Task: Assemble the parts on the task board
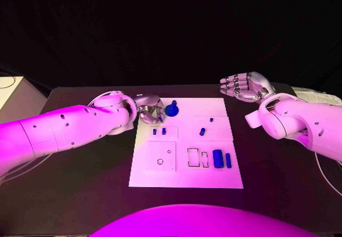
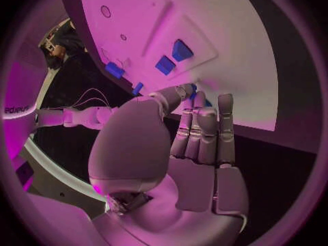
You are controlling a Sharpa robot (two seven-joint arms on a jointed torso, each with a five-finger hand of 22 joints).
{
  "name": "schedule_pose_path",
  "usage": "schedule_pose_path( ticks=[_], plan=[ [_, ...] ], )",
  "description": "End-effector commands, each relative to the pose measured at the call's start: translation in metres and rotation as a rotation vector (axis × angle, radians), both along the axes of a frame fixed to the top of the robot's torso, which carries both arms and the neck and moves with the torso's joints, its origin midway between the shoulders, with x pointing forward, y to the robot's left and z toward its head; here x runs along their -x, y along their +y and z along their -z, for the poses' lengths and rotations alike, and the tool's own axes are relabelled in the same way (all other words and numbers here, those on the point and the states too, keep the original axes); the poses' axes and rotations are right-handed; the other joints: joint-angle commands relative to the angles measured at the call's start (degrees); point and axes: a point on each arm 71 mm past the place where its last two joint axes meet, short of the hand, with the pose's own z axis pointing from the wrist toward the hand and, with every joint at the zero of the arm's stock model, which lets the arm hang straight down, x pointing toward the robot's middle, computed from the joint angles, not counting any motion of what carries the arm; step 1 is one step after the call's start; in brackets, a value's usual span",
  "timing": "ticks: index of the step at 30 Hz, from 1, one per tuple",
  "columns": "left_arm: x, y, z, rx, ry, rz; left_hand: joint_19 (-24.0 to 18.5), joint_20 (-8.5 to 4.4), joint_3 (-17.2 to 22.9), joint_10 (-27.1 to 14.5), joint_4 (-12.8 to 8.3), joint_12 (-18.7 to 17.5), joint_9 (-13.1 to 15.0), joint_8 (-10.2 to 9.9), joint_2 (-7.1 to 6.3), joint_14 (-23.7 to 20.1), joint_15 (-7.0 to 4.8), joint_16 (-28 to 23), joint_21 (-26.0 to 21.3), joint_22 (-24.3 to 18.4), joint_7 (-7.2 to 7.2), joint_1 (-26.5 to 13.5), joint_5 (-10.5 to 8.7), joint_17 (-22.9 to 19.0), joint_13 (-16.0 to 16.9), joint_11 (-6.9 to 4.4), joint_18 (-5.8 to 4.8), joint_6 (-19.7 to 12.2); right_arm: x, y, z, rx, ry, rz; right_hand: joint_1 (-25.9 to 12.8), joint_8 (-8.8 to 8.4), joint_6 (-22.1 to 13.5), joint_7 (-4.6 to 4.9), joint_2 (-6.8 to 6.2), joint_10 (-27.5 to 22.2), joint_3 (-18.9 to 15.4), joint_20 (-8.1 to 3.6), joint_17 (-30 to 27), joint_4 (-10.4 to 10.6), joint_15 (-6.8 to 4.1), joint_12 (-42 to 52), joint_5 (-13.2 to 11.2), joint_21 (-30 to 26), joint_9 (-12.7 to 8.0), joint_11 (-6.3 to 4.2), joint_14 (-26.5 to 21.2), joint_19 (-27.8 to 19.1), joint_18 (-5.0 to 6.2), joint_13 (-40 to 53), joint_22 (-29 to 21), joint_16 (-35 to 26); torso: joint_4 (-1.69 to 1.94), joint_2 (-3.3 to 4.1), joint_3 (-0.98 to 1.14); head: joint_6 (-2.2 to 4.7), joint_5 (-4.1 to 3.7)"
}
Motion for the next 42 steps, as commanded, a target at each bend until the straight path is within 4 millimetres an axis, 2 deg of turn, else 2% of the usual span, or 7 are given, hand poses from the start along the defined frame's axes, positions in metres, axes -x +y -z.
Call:
schedule_pose_path(
  ticks=[1,23,28,42],
  plan=[
    [0.001,-0.002,0.002,-0.020,0.012,0.012,-0.08,0.20,-0.35,0.38,-0.10,-0.28,0.06,-0.28,-0.12,-0.33,0.24,-0.01,-0.19,-0.09,-0.03,-0.49,0.28,-0.10,0.06,-0.18,0.80,0.27,0.000,0.000,0.000,-0.003,-0.005,-0.010,-0.43,-0.29,0.43,3.96,0.04,-0.07,0.33,-0.14,-0.09,0.04,0.27,-0.16,0.37,-0.01,-0.07,0.19,0.09,0.09,-0.33,0.00,-0.09,-0.12,-0.01,0.03,-0.04,-0.06,0.03],
    [0.002,-0.006,0.007,-0.037,0.022,0.029,-0.13,0.26,-0.42,0.35,-0.03,-0.58,0.08,-0.52,-0.11,-0.33,0.27,0.03,-0.27,-0.13,-0.07,-0.57,0.21,0.02,0.05,-0.17,0.79,0.22,0.000,0.000,0.000,-0.003,-0.003,-0.011,-0.44,-0.31,0.44,3.96,0.03,-0.07,0.36,-0.13,-0.12,0.03,0.27,-0.16,0.38,-0.03,-0.08,0.19,0.09,-0.12,-0.33,0.00,-0.15,-0.12,-0.03,0.01,0.05,-0.21,0.12],
    [0.002,-0.007,0.007,-0.044,0.023,0.031,-0.17,0.25,-1.05,1.36,-0.04,-0.44,0.51,-0.46,-0.16,-0.04,-0.07,0.38,-0.51,-0.27,-0.56,-0.59,-0.12,0.55,0.52,-0.73,0.85,1.15,0.000,0.000,0.000,-0.003,0.000,-0.012,-0.45,-0.34,0.45,3.96,0.03,-0.07,0.39,-0.13,-0.15,0.02,0.27,-0.16,0.38,-0.05,-0.09,0.19,0.09,-0.22,-0.34,0.00,-0.19,-0.12,-0.01,0.02,0.04,-0.20,0.11],
    [0.003,-0.010,0.013,-0.088,0.019,0.038,-0.18,0.21,-2.58,1.40,0.74,0.13,1.05,-0.37,-0.71,0.24,-0.36,0.82,-1.25,-0.75,-1.05,-1.86,-0.66,0.94,1.30,-1.14,0.81,1.65,0.000,0.000,0.000,-0.003,0.003,-0.015,-0.46,-0.34,0.46,3.96,0.02,-0.07,0.40,-0.13,-0.16,0.03,0.27,-0.16,0.38,-0.06,-0.10,0.19,0.09,-0.31,-0.35,-0.01,-0.21,-0.12,-0.02,0.03,-0.03,-0.23,0.13]
  ],
)
